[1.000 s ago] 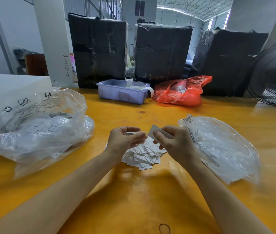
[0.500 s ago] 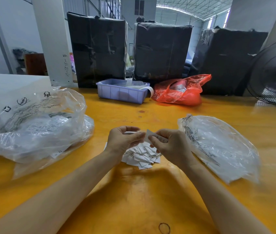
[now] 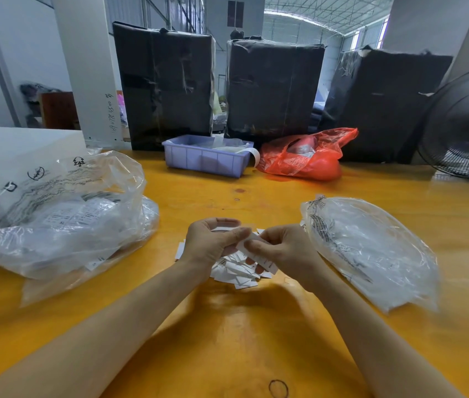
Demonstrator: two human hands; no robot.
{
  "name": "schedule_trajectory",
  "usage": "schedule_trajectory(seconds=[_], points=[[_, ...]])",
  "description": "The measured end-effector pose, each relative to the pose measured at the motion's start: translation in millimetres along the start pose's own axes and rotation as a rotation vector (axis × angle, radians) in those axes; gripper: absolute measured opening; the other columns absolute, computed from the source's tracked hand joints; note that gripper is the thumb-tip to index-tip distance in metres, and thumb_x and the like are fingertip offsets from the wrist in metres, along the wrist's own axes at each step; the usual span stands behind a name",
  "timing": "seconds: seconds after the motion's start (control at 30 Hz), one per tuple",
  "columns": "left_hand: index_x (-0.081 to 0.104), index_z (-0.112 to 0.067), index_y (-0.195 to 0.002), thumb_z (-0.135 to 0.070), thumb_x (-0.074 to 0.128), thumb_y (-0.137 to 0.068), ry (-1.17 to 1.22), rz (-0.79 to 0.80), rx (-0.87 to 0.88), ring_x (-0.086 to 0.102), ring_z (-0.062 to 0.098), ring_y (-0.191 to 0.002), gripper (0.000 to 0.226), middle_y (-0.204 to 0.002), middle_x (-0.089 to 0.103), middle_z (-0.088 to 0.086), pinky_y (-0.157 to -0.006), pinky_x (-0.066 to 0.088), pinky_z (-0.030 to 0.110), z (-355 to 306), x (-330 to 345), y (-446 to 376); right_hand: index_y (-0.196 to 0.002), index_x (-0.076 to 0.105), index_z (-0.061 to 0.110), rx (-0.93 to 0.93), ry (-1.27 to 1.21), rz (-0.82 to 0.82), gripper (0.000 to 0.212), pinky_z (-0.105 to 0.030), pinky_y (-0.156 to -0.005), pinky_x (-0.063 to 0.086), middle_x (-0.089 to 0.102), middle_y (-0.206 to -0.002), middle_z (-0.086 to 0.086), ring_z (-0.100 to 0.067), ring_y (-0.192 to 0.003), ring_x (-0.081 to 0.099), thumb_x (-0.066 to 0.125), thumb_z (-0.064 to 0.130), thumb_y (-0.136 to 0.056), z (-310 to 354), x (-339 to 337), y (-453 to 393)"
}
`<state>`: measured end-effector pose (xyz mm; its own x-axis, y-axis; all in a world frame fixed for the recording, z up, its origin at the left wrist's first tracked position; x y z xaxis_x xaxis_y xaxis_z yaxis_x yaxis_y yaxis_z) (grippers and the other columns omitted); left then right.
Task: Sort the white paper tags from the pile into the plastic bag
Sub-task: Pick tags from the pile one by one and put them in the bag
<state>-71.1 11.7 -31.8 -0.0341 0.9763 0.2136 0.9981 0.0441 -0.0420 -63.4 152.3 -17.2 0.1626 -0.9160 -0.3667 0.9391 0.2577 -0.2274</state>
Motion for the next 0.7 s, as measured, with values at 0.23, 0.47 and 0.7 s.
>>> schedule_trajectory(seconds=[0.23,0.47,0.7], points=[[0.063,-0.003,-0.091,0.000,0.077,-0.070,0.092,-0.017,-0.058,0.070,0.017,-0.056,0.025,-0.064,0.071,0.014,-0.049,0.052,0.018,2.2,-1.3,1.9,-0.071,0.068,-0.004,-0.045,-0.046,-0.165,0.018,-0.023,-0.041,0.045,0.067,-0.058,-0.011,-0.015,-0.041,0.058,0.067,0.007,-0.085,6.7,-16.5,0.2],[0.062,-0.003,-0.095,-0.003,0.077,-0.072,0.098,0.006,-0.065,0.071,0.017,-0.059,0.028,-0.069,0.073,0.014,-0.052,0.054,0.019,2.3,0.4,1.7,-0.071,0.068,0.001,-0.120,0.069,-0.251,0.015,-0.027,-0.044,0.050,0.068,-0.061,-0.009,-0.015,-0.043,0.061,0.068,0.008,-0.085,12.0,-21.1,1.9],[0.063,-0.003,-0.096,-0.005,0.079,-0.070,0.070,-0.016,-0.053,0.070,0.017,-0.057,0.031,-0.065,0.071,0.013,-0.052,0.053,0.019,3.2,-2.4,-0.1,-0.072,0.069,0.005,-0.144,0.217,-0.216,0.013,-0.015,-0.039,0.044,0.067,-0.058,0.001,-0.007,-0.041,0.060,0.069,0.010,-0.084,14.7,-15.9,3.7]])
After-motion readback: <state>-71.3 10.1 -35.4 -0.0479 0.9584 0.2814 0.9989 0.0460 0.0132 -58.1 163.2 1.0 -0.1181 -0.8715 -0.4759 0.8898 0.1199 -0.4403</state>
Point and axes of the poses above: each hand's wrist, its own y-axis away from the middle knuckle, its own x-axis out of the palm, z = x × y, the point moved 7 cm from there along -y, towards the middle knuckle
